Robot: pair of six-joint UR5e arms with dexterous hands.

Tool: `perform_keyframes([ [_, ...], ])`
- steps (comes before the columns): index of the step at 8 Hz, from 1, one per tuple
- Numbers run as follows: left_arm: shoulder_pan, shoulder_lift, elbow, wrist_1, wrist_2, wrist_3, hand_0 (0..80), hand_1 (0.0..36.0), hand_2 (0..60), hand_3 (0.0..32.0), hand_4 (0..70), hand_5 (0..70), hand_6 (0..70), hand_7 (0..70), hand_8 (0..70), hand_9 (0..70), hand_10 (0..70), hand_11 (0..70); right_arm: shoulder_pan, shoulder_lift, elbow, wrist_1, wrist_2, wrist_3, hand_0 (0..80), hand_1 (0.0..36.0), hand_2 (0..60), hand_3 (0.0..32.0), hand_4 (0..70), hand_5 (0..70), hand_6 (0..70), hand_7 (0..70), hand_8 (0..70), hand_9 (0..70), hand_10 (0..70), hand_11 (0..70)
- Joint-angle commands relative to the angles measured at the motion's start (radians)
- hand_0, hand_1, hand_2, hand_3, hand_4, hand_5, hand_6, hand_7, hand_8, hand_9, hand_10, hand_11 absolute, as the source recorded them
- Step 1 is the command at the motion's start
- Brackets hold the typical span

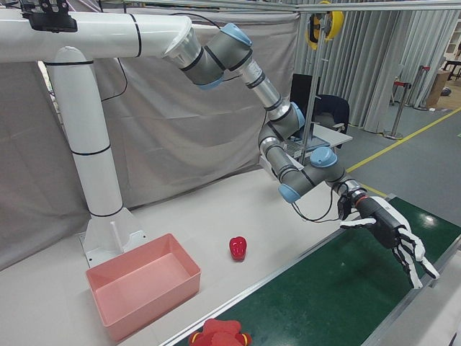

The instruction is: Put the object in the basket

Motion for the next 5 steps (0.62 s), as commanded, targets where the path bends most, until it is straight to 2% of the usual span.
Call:
perform_keyframes([
  [1,-0.001,0.000,0.000,0.000,0.000,0.002,50.3,8.2,0.0,29.4,0.0,28.7,2.7,7.5,15.5,12.9,2.0,4.2,0.000,0.000,0.000,0.000,0.000,0.000,0.0,0.0,0.0,0.0,0.0,0.0,0.0,0.0,0.0,0.0,0.0,0.0],
  [5,-0.001,0.000,0.000,0.000,0.000,0.000,50.3,8.2,0.0,28.6,0.0,28.9,2.8,7.6,15.7,13.3,2.3,4.5,0.000,0.000,0.000,0.000,0.000,0.000,0.0,0.0,0.0,0.0,0.0,0.0,0.0,0.0,0.0,0.0,0.0,0.0],
])
